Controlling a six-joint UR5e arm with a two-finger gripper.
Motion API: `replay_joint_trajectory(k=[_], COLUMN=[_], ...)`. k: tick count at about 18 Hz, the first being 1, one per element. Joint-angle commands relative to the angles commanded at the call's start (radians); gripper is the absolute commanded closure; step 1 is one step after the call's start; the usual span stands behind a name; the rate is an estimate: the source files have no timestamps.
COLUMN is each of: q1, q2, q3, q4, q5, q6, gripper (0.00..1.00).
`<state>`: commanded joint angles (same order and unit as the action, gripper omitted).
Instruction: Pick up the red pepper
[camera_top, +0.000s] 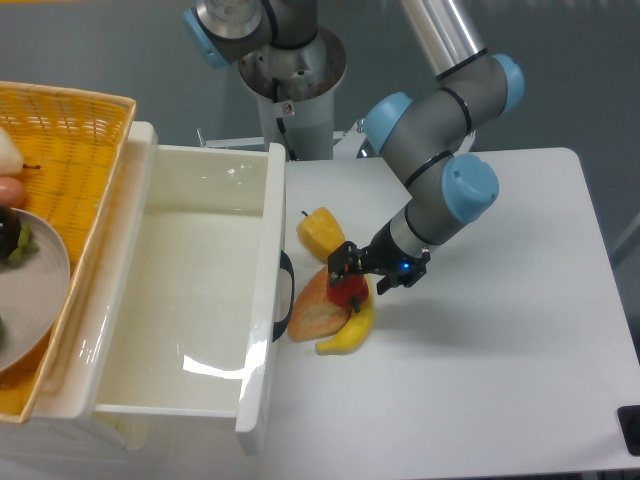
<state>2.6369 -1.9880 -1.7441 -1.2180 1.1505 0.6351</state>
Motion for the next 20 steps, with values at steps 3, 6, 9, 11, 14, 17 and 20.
replay_joint_trajectory(k=[3, 6, 9, 11, 14, 17, 20], q1=[0.0, 0.0, 0.0, 0.0, 0.002, 0.005, 0.009], q2=[-0.002, -0.002, -0.003, -0.002, 0.0, 0.003, 0.006], q3=[0.002, 0.002, 0.002, 0.002, 0.002, 0.003, 0.012], q4=[0.0, 0.002, 0.002, 0.002, 0.002, 0.0, -0.002], q5=[0.0, 0.0, 0.002, 0.003, 0.011, 0.017, 0.017], q6=[0.0, 0.003, 0.005, 0.005, 0.005, 0.005, 0.005], gripper=[0.12, 0.19, 0.44, 0.64, 0.89, 0.98, 1.0])
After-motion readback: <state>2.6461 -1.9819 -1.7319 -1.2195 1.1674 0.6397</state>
